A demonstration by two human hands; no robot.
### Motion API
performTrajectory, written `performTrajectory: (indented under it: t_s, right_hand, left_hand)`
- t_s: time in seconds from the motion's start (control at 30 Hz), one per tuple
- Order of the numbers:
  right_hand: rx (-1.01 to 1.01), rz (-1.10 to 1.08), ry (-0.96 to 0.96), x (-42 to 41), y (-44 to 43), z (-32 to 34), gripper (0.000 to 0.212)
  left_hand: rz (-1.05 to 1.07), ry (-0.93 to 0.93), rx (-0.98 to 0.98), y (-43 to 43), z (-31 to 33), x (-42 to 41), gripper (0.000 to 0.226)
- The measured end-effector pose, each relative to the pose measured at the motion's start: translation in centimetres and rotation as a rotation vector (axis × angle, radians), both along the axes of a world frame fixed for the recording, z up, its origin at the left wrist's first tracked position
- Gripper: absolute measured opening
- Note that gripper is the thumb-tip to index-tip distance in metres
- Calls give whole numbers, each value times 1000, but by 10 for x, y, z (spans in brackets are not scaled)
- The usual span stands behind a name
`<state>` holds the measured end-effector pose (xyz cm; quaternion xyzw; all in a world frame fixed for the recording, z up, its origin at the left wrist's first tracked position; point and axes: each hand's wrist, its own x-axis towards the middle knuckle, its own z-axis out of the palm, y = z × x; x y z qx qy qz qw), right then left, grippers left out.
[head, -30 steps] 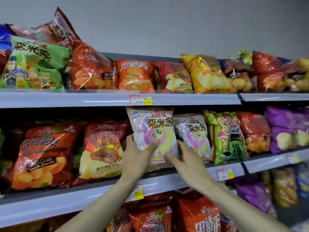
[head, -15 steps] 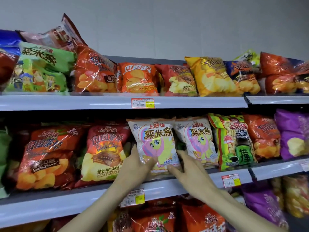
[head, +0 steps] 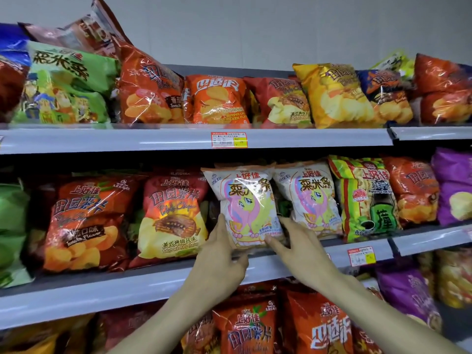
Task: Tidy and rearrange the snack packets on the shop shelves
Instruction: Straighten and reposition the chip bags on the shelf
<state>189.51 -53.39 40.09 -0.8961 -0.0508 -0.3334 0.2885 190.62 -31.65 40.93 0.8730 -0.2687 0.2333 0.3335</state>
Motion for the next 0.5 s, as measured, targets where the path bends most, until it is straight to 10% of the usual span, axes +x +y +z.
performTrajectory:
  t_s: [0.5]
  right_hand:
    - [-415, -32, 55, -95, 15, 38, 60]
  left_hand:
    - [170, 5, 345, 26, 3, -54, 68]
